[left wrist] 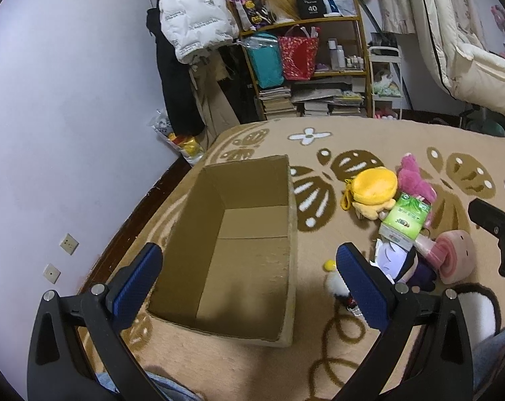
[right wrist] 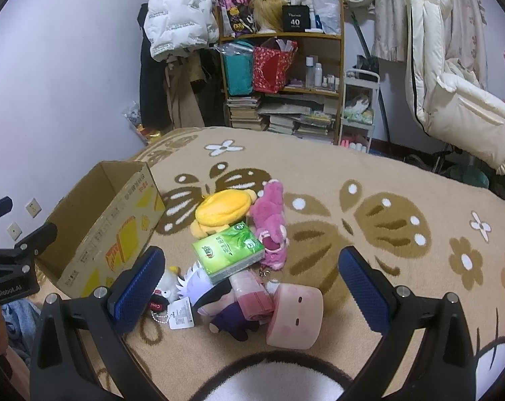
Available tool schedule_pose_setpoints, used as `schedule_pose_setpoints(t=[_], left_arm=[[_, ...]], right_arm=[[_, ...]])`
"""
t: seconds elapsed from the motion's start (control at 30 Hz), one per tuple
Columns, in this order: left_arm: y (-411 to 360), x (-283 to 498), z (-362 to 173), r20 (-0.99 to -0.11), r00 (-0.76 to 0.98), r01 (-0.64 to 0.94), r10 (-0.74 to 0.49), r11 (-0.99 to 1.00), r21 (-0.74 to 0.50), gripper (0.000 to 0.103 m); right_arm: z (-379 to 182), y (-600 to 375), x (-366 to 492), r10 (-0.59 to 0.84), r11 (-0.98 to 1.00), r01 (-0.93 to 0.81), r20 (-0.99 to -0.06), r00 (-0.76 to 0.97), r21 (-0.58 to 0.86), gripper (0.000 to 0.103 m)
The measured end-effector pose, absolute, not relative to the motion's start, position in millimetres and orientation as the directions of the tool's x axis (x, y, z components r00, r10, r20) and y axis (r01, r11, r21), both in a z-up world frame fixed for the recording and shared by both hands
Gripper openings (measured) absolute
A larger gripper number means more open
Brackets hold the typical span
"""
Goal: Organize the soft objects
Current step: 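Lower left tool toward white fluffy plush while right tool lowers toward pink cube plush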
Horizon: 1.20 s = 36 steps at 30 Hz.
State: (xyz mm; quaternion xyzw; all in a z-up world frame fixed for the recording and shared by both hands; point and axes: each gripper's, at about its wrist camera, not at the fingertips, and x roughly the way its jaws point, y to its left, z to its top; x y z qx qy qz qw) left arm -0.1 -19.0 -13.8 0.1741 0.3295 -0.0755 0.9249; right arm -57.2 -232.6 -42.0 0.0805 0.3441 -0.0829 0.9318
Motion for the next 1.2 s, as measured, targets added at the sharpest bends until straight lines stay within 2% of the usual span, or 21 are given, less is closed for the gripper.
schedule_pose_setpoints(t=[0.37, 0.8, 1.0, 1.2], left_arm=[[-51.5, 8.9, -22.1, -0.645, 0.762, 0.309, -0.054, 0.906, 0.289, 0.102], [-104.3, 27.9, -59.8, -0.697, 0.712, 0.421, -0.091, 0.849, 0.320, 0.102], [-122.6, 30.4, -74.8, -0.709, 0.698, 0.463, -0.102, 0.820, 0.338, 0.102], [-132.0, 34.6, -92.3, -0.743, 0.661, 0.504, -0.108, 0.797, 0.332, 0.102]], right_arm=[[-57.3, -252.0, -47.9, -0.074, 0.955, 0.258, -0.730, 0.680, 0.144, 0.103], [-87.9, -275.7, -34.1, -0.039, 0.928, 0.316, -0.795, 0.605, 0.195, 0.103], [-103.0, -284.9, -29.5, -0.032, 0.913, 0.350, -0.821, 0.570, 0.208, 0.101], [-116.3, -291.9, -23.8, -0.011, 0.900, 0.372, -0.843, 0.538, 0.226, 0.093]])
